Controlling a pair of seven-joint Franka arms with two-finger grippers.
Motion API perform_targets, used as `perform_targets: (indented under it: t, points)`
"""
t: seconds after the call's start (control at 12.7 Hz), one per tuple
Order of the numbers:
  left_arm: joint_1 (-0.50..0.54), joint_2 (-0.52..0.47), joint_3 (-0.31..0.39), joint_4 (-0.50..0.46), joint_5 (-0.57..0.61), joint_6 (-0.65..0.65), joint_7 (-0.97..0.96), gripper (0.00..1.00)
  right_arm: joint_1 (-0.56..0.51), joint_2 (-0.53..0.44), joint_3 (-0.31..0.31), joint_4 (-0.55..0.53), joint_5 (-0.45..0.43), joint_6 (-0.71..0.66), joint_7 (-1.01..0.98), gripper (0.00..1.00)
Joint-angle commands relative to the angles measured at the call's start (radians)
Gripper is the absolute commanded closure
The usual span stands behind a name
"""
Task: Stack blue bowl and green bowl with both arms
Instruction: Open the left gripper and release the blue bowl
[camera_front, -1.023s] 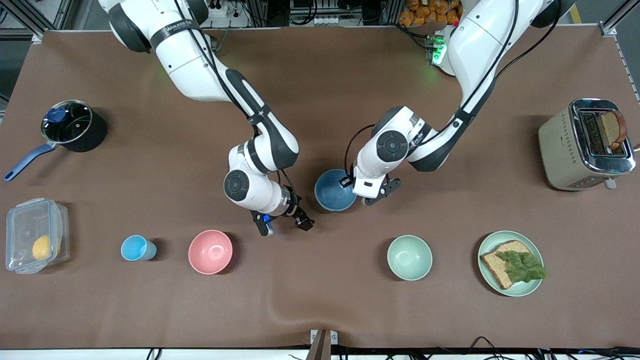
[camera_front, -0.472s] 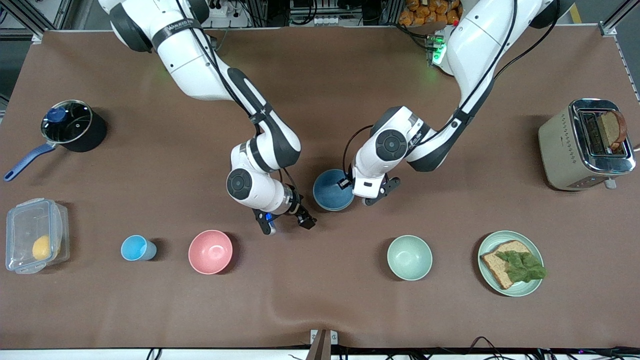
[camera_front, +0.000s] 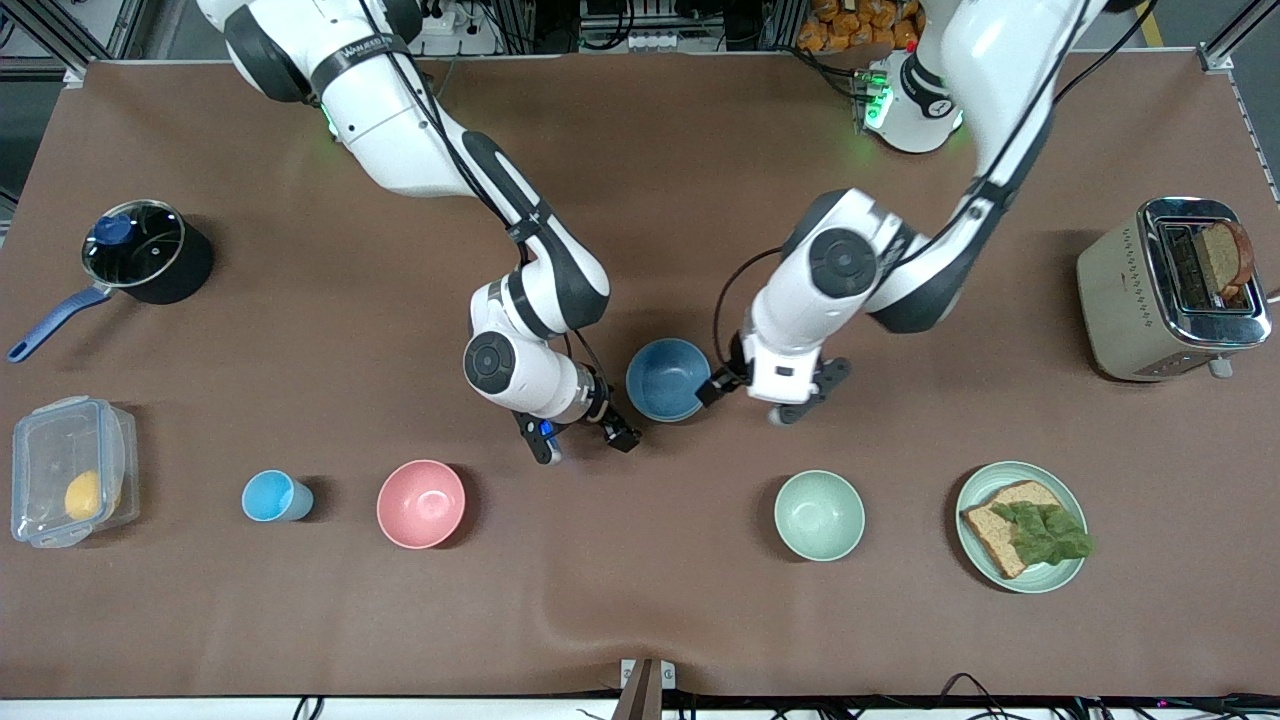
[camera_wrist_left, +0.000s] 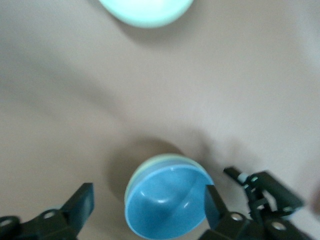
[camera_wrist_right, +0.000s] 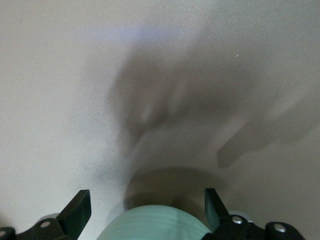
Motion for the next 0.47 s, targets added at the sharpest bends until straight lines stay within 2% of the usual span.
perform_targets:
  t: [0.0, 0.24, 0.39]
  points:
    - [0.084, -0.154, -0.003, -0.035, 0.054, -0.127, 0.14, 0.0, 0.008, 0.017, -0.002, 0.023, 0.006, 0.01, 0.017, 0.0]
    - [0.197, -0.259, -0.001, -0.006, 0.058, -0.325, 0.484, 0.0, 0.014, 0.015, -0.004, 0.023, 0.001, 0.012, 0.003, 0.0]
    - [0.274, -0.303, -0.012, 0.051, 0.049, -0.432, 0.63, 0.0, -0.021, 0.003, -0.008, 0.023, -0.003, -0.008, -0.055, 0.0]
